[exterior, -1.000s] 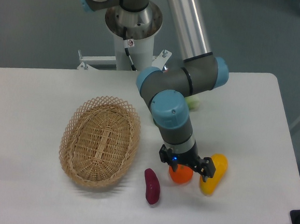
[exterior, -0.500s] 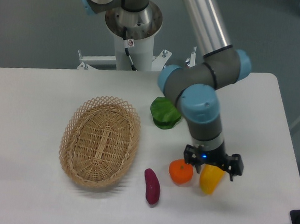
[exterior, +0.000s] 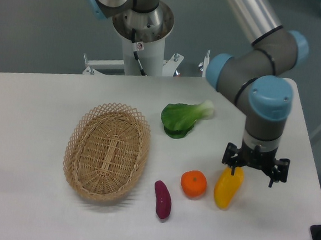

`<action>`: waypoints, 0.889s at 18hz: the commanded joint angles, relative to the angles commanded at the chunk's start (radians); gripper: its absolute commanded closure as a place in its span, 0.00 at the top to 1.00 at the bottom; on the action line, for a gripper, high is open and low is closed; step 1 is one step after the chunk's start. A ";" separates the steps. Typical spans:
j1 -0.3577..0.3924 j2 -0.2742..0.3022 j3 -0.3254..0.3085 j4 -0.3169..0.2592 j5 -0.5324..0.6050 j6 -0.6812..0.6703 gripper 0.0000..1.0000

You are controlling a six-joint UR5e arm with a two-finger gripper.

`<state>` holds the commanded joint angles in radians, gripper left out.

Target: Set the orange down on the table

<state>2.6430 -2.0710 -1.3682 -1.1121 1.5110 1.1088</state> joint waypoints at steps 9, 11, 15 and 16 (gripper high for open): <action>-0.012 0.012 -0.042 0.035 0.008 0.025 1.00; -0.012 0.012 -0.046 0.041 0.009 0.023 1.00; -0.014 0.012 -0.054 0.058 0.011 0.022 1.00; -0.014 0.012 -0.054 0.058 0.011 0.022 1.00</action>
<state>2.6292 -2.0586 -1.4220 -1.0538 1.5217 1.1305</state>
